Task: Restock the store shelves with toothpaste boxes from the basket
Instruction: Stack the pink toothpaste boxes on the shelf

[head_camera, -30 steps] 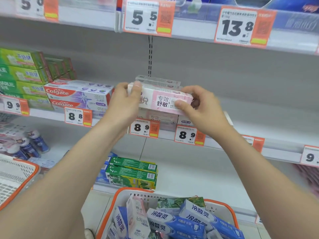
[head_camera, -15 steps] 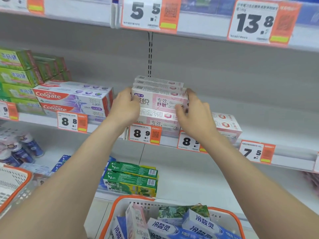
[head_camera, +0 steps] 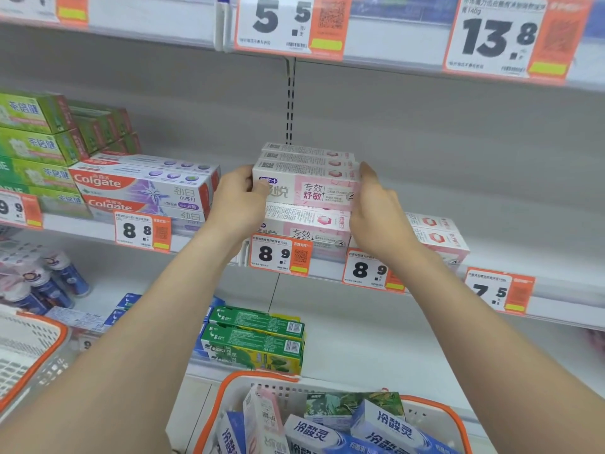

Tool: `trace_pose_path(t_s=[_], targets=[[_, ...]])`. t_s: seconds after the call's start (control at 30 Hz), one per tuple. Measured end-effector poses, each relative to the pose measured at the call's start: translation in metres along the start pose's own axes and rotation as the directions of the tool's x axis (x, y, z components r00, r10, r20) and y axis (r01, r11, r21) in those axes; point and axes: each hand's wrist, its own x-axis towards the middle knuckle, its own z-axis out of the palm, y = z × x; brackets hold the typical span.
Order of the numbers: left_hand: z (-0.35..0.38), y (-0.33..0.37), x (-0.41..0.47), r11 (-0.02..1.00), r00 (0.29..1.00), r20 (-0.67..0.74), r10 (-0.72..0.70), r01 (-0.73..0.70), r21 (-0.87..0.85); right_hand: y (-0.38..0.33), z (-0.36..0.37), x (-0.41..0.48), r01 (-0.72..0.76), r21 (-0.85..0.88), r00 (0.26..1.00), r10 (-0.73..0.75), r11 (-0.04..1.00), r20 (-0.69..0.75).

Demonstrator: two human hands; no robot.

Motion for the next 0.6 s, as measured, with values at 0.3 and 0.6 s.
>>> trace_pose_path(t_s=[0.3, 0.6], targets=[[0.018, 0.018, -0.046, 0.743, 0.862, -0.090, 0.498, -0.371, 0.556, 0.012, -0.008, -0.034, 0.128, -0.200, 0.935, -0.185, 0.971, -0.303], [0.024, -0.011, -0.151, 0.563, 0.801, 0.570, -0.183, -0.390, 0.728, -0.010, -0.012, -0.157, 0.432, -0.217, 0.734, -0.201, 0.876, 0.649]])
